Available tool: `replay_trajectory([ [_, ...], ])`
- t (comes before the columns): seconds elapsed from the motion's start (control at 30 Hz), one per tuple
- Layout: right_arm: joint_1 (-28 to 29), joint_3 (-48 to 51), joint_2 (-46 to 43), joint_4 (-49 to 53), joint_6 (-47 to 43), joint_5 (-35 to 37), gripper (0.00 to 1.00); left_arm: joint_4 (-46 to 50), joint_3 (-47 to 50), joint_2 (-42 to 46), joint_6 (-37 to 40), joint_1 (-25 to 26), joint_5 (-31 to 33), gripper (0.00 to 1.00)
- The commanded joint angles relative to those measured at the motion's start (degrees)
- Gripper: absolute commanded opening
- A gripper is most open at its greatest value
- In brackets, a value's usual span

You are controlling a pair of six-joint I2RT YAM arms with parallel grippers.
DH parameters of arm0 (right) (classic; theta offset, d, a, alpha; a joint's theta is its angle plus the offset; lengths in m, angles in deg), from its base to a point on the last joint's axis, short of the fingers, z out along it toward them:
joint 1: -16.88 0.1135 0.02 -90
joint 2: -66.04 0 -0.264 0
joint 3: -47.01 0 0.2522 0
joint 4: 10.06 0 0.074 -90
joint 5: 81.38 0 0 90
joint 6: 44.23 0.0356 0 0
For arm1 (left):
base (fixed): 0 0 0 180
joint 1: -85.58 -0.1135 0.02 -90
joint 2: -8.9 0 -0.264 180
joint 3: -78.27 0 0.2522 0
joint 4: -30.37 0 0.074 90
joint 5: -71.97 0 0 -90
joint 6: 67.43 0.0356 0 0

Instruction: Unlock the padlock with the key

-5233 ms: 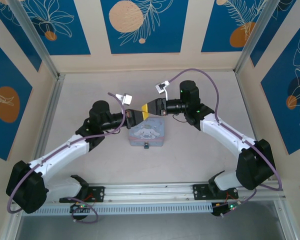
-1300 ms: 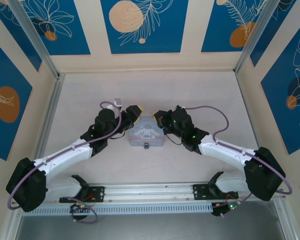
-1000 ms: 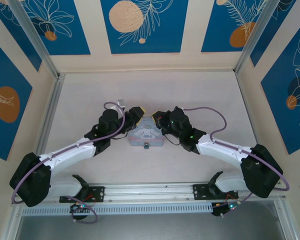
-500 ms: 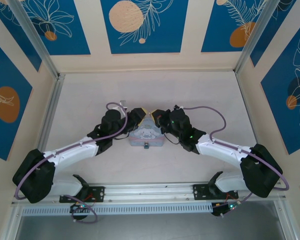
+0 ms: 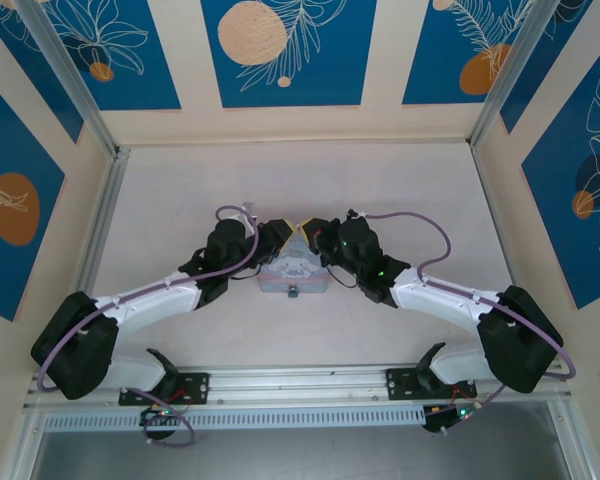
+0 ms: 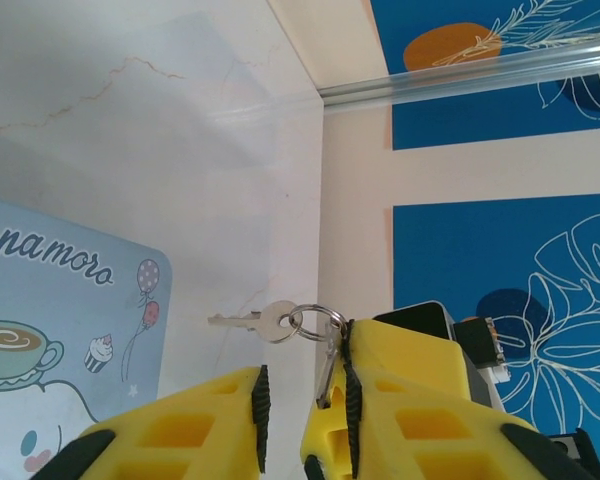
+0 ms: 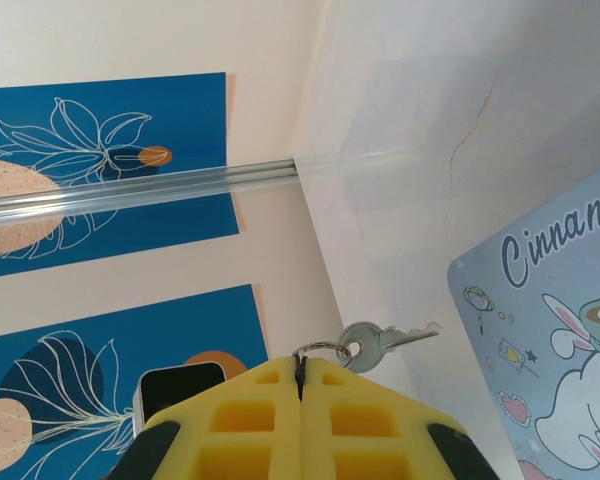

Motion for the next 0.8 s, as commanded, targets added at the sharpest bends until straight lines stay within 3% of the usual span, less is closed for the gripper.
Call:
replay_trajectory([
  [0.0, 0.40, -0.94, 0.32, -1.44, 0.53, 0.58, 0.00, -2.38, -1.62, -1.01, -0.32, 0.80, 0.36, 0.25],
  [0.37, 0.40, -0.70, 0.90, -2.04, 1.27, -0.18, 0.00, -3.25, -2.26, -1.93, -0.43, 0.77, 0.83, 0.18],
  [0.6, 0.40, -0.41, 0.83, -1.94, 1.74, -0.49, 0.00, -3.92, -2.96, -2.63, -0.43, 0.76, 0.58, 0.00],
  [0.7, -0.14, -0.20, 0.38, -2.16, 0.55, -1.21, 0.00, -3.72, -3.14, -2.77, -0.27, 0.74, 0.42, 0.00],
  [0.73, -0.53, 0.02, -0.40, -1.25, 0.36, -1.28, 0.10, -3.41, -3.14, -2.68, -0.06, 0.71, 0.31, 0.00],
  [0.77, -1.18, 0.59, -1.55, 0.06, -0.24, -1.02, 0.32, -2.59, -3.29, -2.48, 0.25, 0.69, 0.10, 0.00],
])
